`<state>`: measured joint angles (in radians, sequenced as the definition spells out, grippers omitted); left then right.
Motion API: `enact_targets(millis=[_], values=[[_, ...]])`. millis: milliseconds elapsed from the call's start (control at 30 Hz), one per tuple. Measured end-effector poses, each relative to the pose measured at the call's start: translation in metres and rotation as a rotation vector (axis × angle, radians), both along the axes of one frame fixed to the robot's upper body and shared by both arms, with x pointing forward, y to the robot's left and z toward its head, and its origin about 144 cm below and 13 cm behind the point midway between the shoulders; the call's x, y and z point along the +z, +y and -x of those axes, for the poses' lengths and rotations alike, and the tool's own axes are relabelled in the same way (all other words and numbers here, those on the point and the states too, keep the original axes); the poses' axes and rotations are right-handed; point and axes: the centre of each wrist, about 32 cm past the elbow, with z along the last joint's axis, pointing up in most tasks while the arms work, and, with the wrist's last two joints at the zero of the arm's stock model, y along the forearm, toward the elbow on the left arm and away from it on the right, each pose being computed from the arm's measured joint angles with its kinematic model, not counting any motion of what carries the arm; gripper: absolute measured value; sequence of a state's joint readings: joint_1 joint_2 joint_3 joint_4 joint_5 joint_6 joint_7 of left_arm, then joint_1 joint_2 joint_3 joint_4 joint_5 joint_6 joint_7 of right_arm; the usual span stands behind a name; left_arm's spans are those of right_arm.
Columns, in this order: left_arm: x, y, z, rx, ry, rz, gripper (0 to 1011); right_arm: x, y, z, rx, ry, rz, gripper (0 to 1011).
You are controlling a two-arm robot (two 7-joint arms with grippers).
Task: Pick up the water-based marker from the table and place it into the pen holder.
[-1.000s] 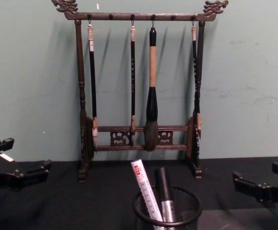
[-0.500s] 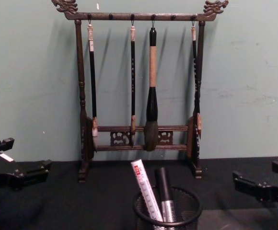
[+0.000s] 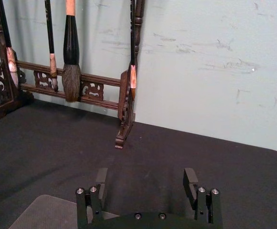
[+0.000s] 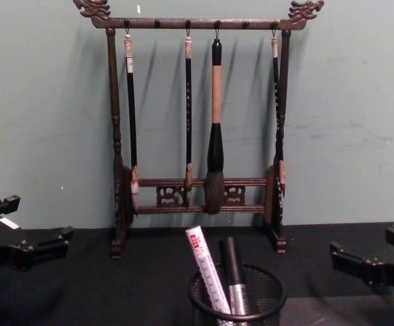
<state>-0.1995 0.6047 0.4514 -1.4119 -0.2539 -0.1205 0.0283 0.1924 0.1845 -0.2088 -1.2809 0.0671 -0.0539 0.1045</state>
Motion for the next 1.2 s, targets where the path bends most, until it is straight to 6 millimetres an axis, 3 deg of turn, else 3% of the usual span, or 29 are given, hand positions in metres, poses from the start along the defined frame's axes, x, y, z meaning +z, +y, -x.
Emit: enact_targets(millis=[1200], values=[[0.0,0.0,0.0,0.0,0.0,0.0,1001,0.0,0.0,0.0,0.0,0.0,0.0,1002]])
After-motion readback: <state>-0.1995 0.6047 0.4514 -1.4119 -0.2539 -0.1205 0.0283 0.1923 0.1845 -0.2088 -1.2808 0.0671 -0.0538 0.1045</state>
